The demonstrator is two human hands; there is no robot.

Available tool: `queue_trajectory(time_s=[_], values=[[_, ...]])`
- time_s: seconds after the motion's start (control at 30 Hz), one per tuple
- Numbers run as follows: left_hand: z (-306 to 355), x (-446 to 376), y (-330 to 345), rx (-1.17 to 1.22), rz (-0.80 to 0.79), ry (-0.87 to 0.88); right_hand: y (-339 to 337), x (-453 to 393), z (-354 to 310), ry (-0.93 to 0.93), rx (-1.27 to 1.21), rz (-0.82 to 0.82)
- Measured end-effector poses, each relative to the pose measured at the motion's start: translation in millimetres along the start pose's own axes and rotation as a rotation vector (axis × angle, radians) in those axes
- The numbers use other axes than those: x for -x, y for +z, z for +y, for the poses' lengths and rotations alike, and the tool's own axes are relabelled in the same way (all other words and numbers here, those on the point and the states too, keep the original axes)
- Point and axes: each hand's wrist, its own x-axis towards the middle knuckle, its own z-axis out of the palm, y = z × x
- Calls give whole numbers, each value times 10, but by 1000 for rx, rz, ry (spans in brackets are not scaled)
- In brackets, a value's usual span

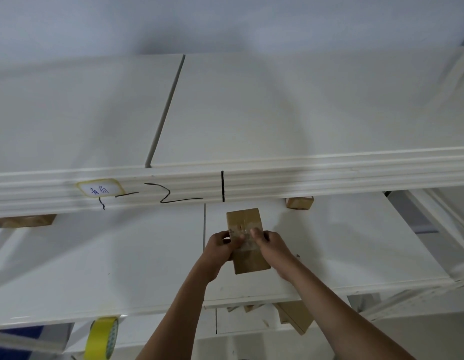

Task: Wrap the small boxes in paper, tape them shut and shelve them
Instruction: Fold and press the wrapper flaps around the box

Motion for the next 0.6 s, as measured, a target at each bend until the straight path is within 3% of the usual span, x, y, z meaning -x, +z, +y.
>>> queue_trajectory(time_s=[0.17,0.27,0.33,0.5,0.6], values=[[5,27,59,35,29,-74,73,4,48,47,-58,40],[-22,76,-27,249,-202,-89,69,-27,51,158,-262,-66],[-46,97,-44,386,-273,-96,61,-42,62,201,-320,-122],[-44,136,68,367,-137,-85,67,-83,88,163,-118,25],[-73,143,105,278,-110,-13,77,-50,36,132,-172,-7]])
